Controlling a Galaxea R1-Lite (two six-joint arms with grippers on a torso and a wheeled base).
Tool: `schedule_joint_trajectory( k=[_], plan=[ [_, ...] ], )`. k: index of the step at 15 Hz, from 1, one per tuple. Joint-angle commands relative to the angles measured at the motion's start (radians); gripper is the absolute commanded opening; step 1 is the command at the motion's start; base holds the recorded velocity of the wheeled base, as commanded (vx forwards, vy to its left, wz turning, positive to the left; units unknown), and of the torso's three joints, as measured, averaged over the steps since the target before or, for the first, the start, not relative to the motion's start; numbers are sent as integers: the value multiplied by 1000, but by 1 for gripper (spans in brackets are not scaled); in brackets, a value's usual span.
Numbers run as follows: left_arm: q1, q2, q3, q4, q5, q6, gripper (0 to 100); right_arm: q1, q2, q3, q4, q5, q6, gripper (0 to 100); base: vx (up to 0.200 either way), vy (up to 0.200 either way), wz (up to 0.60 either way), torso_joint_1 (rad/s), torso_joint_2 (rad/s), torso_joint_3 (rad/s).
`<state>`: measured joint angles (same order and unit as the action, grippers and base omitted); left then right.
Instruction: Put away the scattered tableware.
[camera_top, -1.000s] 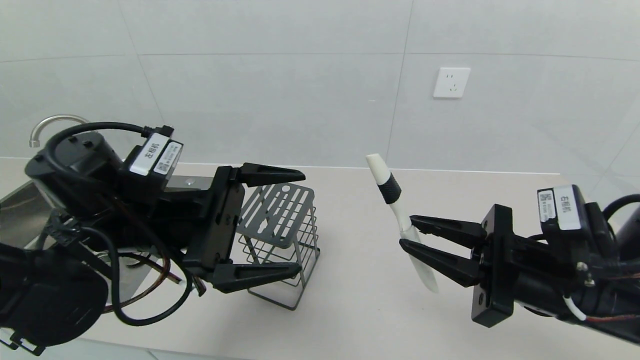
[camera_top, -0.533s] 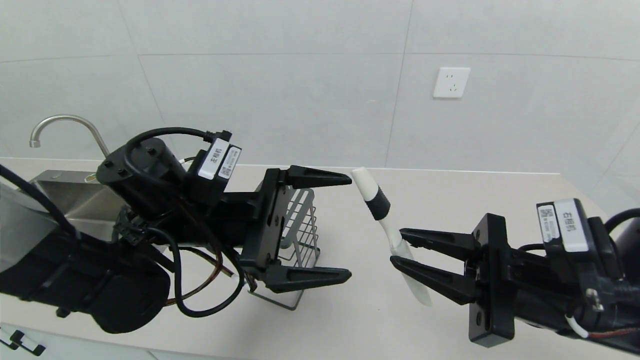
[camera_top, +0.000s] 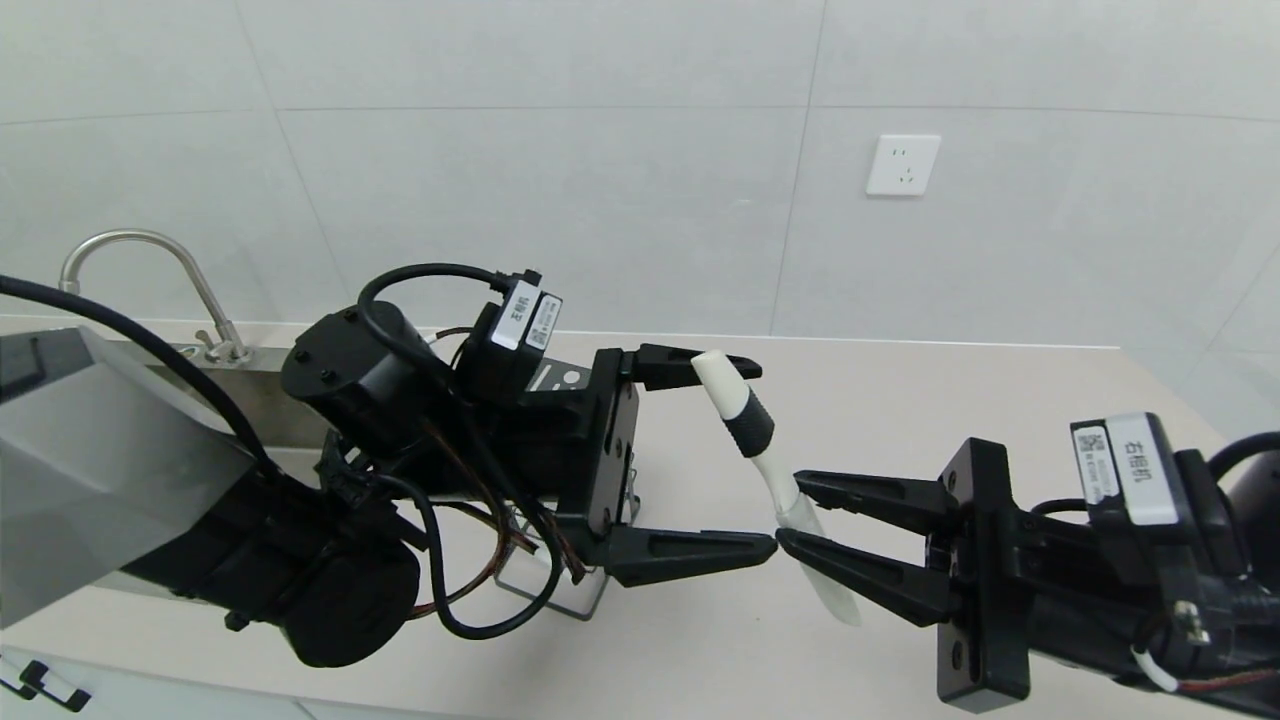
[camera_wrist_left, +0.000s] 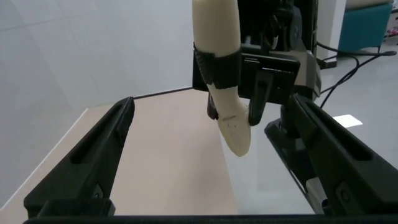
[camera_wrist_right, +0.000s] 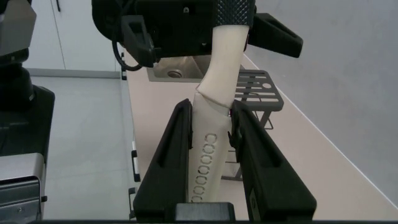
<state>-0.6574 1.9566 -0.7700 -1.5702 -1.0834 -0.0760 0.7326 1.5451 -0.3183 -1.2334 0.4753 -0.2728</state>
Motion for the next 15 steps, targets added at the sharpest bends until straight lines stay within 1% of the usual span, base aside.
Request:
schedule_joint_trajectory(
  k=[1,4,6,8,10,11,13,15],
  plan=[
    [-5,13,-15,-1,0,-5,100,1,4,1,-6,0,0,0,0,0,0,0,0,0],
    [-5,10,-28,-1,0,-31,100,1,4,2,-6,0,1,0,0,0,0,0,0,0],
    [-7,10,-35,-1,2,-34,100,1,6,-1,-6,0,1,0,0,0,0,0,0,0],
    [-8,13,-75,-1,13,-44,100,-2,10,-10,-8,0,1,0,0,0,0,0,0,0],
    [-30,12,-121,-1,31,-87,100,-7,15,-33,-11,0,1,0,0,0,0,0,0,0],
    [-39,13,-140,-1,39,-102,100,-10,15,-48,-12,-1,3,0,0,0,0,0,0,0],
    [-53,21,-158,-1,46,-105,100,-13,13,-58,-15,-1,4,0,0,0,0,0,0,0],
    [-54,21,-166,-1,54,-107,100,-19,12,-54,-17,-1,4,0,0,0,0,0,0,0]
  ],
)
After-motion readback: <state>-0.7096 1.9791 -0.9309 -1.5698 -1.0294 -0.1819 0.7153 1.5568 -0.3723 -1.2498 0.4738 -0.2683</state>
